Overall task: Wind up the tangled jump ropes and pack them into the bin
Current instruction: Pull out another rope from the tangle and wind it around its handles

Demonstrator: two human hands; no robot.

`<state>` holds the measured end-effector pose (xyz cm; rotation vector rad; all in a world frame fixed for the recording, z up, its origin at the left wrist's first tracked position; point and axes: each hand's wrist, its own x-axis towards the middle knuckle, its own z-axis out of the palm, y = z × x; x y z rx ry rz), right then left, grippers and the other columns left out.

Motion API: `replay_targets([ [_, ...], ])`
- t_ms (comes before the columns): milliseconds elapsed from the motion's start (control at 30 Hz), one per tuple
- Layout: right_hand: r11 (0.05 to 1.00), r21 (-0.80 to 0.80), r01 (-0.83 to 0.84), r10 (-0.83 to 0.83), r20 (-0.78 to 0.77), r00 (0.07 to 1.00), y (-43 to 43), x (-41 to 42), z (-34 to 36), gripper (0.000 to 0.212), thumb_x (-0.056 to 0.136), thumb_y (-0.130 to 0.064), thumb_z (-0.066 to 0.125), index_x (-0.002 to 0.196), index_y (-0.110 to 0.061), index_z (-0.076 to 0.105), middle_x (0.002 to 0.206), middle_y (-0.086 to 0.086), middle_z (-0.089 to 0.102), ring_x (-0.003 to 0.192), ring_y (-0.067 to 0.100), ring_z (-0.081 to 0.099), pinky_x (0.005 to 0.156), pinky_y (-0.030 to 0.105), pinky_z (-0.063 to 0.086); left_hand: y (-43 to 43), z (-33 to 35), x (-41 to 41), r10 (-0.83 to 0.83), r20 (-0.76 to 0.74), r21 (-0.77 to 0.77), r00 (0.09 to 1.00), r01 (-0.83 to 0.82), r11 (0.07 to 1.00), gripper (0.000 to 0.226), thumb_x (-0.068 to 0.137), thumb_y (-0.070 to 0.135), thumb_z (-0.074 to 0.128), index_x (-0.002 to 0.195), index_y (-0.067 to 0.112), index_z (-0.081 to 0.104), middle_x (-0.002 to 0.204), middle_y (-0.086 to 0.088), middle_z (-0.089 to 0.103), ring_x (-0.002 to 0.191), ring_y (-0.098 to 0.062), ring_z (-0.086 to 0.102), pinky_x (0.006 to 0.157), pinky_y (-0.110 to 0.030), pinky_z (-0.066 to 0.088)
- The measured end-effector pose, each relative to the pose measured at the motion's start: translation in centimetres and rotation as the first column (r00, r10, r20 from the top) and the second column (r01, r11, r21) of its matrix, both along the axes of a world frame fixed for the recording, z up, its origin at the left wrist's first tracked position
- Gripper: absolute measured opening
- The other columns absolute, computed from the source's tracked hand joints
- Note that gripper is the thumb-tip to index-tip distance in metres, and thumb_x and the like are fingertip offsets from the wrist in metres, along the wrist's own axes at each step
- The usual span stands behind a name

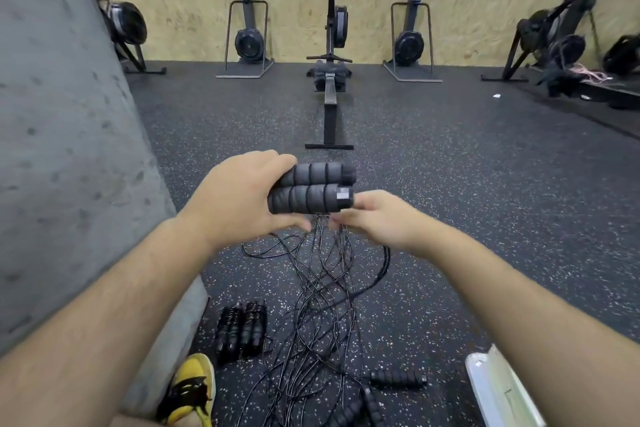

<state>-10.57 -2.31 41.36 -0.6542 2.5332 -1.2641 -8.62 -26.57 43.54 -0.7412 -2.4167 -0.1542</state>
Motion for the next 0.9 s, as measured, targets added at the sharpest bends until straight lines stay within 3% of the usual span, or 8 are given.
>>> replay_targets([
  [67, 0.963, -0.253, 0.09, -0.005, 0.318, 0.948, 0.9, 0.3, 1.1, 0.036, 0.102, -0.037, 0.038, 0.081, -0.014, 0.057, 0.061, -0.003, 0.035, 0.054, 0.013, 0.022, 0.052, 0.029, 0.015, 0.0, -0.5, -0.5, -0.003, -0.07, -0.096, 0.998, -0.004, 0.995, 0.069, 0.073, 0.08, 0.065, 0.101, 0.018, 0.056, 0.082, 0.004, 0.053, 0.074, -0.025, 0.055, 0.063, -0.035, 0.042],
  [133, 0.916, -0.361, 0.174, -0.008, 0.417, 0.909, 0.7, 0.8, 1.7, 0.048, 0.098, -0.06, 0.028, 0.078, -0.021, 0.048, 0.062, -0.001, 0.034, 0.052, 0.013, 0.018, 0.051, 0.027, 0.011, 0.7, -1.0, -1.1, 0.007, -0.116, -0.172, 0.993, -0.027, 0.985, 0.068, 0.077, 0.076, 0.058, 0.105, 0.014, 0.058, 0.084, -0.001, 0.056, 0.075, -0.03, 0.058, 0.064, -0.039, 0.046],
  [200, 0.941, -0.226, 0.252, -0.195, 0.245, 0.95, 0.0, 1.4, 1.4, 0.068, 0.085, -0.084, 0.021, 0.084, -0.028, 0.058, 0.065, -0.005, 0.051, 0.046, 0.01, 0.038, 0.05, 0.025, 0.03, 1.8, -1.3, -1.5, 0.017, -0.131, -0.179, 0.991, -0.041, 0.983, 0.064, 0.077, 0.072, 0.059, 0.103, 0.013, 0.057, 0.084, -0.003, 0.055, 0.073, -0.032, 0.057, 0.063, -0.04, 0.046],
  [267, 0.919, -0.121, 0.375, -0.377, 0.009, 0.926, -0.7, 2.0, 0.6, 0.084, 0.079, -0.09, 0.015, 0.099, -0.028, 0.068, 0.083, -0.004, 0.069, 0.07, 0.013, 0.065, 0.075, 0.033, 0.051, 3.0, -1.5, -1.6, 0.003, -0.151, -0.165, 0.989, -0.028, 0.986, 0.062, 0.078, 0.071, 0.055, 0.099, 0.012, 0.056, 0.081, -0.004, 0.055, 0.069, -0.032, 0.057, 0.06, -0.039, 0.045],
  [333, 0.857, -0.154, 0.492, -0.504, -0.049, 0.862, -0.7, 1.7, -0.4, 0.092, 0.076, -0.091, 0.016, 0.106, -0.021, 0.068, 0.098, 0.0, 0.073, 0.095, 0.022, 0.068, 0.093, 0.041, 0.051, 4.2, -1.8, -1.6, -0.012, -0.166, -0.157, 0.986, -0.014, 0.988, 0.064, 0.076, 0.071, 0.051, 0.098, 0.011, 0.057, 0.081, -0.004, 0.057, 0.068, -0.032, 0.058, 0.059, -0.038, 0.044],
  [400, 0.796, -0.244, 0.553, -0.571, -0.002, 0.821, -0.4, 1.1, -0.7, 0.086, 0.079, -0.086, 0.022, 0.108, -0.021, 0.069, 0.1, -0.002, 0.073, 0.097, 0.019, 0.067, 0.095, 0.041, 0.05, 5.2, -2.0, -1.6, -0.006, -0.161, -0.126, 0.987, -0.015, 0.992, 0.07, 0.074, 0.074, 0.053, 0.101, 0.01, 0.058, 0.083, -0.004, 0.058, 0.071, -0.031, 0.059, 0.06, -0.038, 0.045],
  [667, 0.75, -0.439, 0.495, -0.599, -0.13, 0.79, 0.7, 2.0, 0.9, 0.051, 0.093, -0.067, 0.037, 0.099, -0.023, 0.064, 0.095, -0.007, 0.072, 0.092, 0.011, 0.067, 0.089, 0.04, 0.052, 7.1, -1.9, -0.6, 0.021, -0.162, 0.16, 0.987, 0.005, 0.987, 0.087, 0.081, 0.081, 0.054, 0.126, 0.006, 0.062, 0.105, -0.008, 0.063, 0.094, -0.029, 0.061, 0.081, -0.043, 0.049],
  [900, 0.811, -0.382, 0.444, -0.5, -0.058, 0.864, 1.3, 1.1, -0.2, 0.08, 0.081, -0.086, 0.035, 0.107, -0.019, 0.068, 0.092, 0.0, 0.076, 0.089, 0.016, 0.073, 0.087, 0.043, 0.055, 7.9, -1.9, -0.3, 0.036, -0.184, 0.077, 0.982, -0.022, 0.997, 0.078, 0.087, 0.082, 0.04, 0.11, 0.011, 0.062, 0.086, -0.002, 0.059, 0.077, -0.028, 0.059, 0.065, -0.038, 0.044],
])
